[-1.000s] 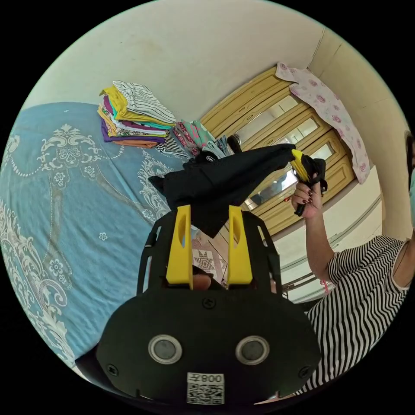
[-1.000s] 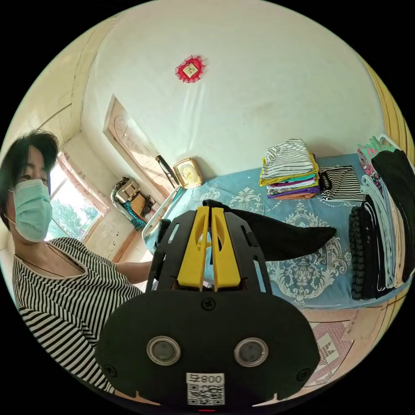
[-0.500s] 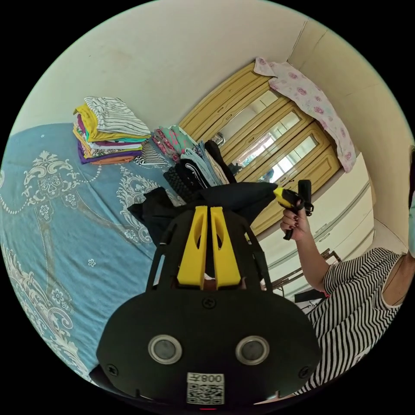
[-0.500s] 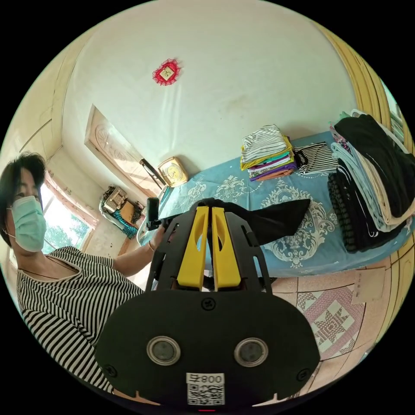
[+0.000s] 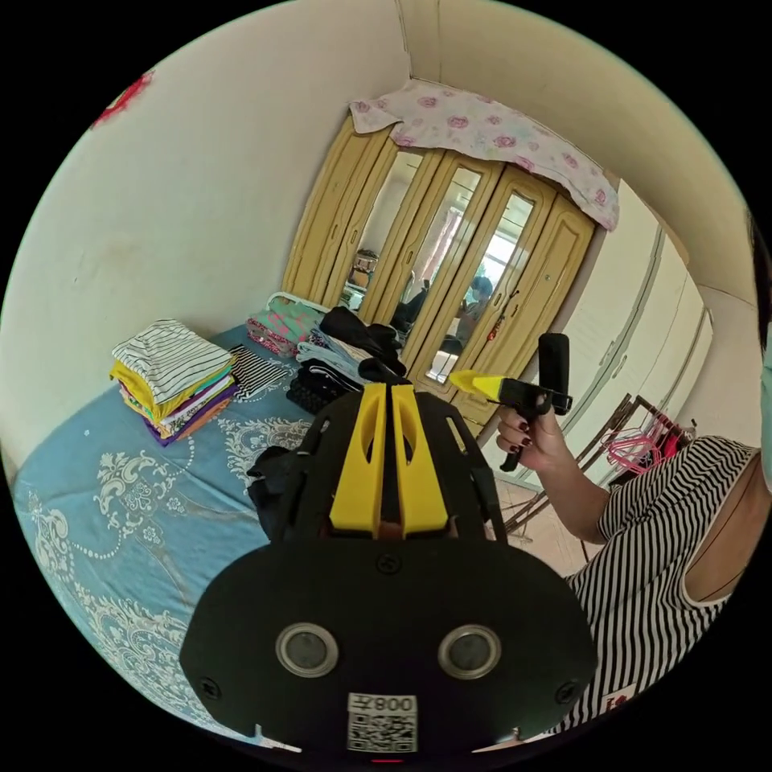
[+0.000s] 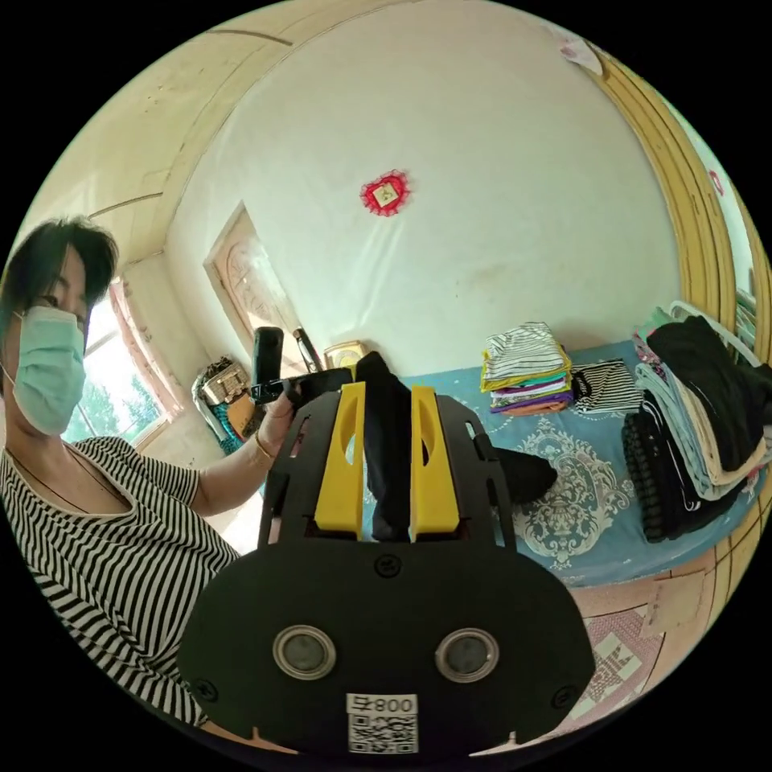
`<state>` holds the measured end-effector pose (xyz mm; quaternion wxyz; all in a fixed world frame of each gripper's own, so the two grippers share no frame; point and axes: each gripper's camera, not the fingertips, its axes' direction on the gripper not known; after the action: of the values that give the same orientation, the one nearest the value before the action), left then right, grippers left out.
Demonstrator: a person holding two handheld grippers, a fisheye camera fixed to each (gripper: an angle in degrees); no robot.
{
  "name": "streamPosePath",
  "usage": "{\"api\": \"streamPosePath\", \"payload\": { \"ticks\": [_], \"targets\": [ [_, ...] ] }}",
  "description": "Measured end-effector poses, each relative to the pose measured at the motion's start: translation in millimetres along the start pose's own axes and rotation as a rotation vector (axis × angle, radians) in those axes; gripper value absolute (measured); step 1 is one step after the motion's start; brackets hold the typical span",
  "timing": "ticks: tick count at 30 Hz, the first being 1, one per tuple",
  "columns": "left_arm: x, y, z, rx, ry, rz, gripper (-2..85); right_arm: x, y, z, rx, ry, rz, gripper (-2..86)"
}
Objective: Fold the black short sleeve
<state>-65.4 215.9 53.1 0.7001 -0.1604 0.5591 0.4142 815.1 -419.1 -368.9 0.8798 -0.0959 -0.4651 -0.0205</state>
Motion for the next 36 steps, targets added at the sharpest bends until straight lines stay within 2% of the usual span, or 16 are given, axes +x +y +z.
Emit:
{"api": "streamPosePath", "payload": {
  "ticks": [5,10,15,21,25,27,31,36],
  "targets": [
    [37,-14,-11,-0.016,-0.040,0.033,0.9,-59,10,56,-0.097,0.038,-0.047,10.9],
    [50,-24,-29,0.010,-0.049,-0.003,1.0,-91,29,71,-0.120,0.079,-0.044,10.6],
    [68,-39,-40,0.020,-0.015,0.018,1.2,-120,46,75,-0.122,0.125,-0.033,9.8],
    [84,-47,-53,0.025,-0.027,0.051,3.0,-155,50,77,-0.176,0.118,-0.078,2.6],
    [70,-39,-82,0.102,0.021,0.008,6.2,-173,41,57,-0.202,0.089,-0.123,1.6],
    [56,-25,-100,0.119,-0.020,-0.046,7.3,-180,35,41,-0.189,0.074,-0.155,1.4],
    [31,7,-99,0.056,-0.099,-0.139,9.0,-201,18,-2,-0.143,-0.015,-0.210,1.1],
    [13,49,-44,-0.100,0.036,-0.206,12.0,-237,3,-25,-0.143,-0.039,-0.285,0.9]
  ]
}}
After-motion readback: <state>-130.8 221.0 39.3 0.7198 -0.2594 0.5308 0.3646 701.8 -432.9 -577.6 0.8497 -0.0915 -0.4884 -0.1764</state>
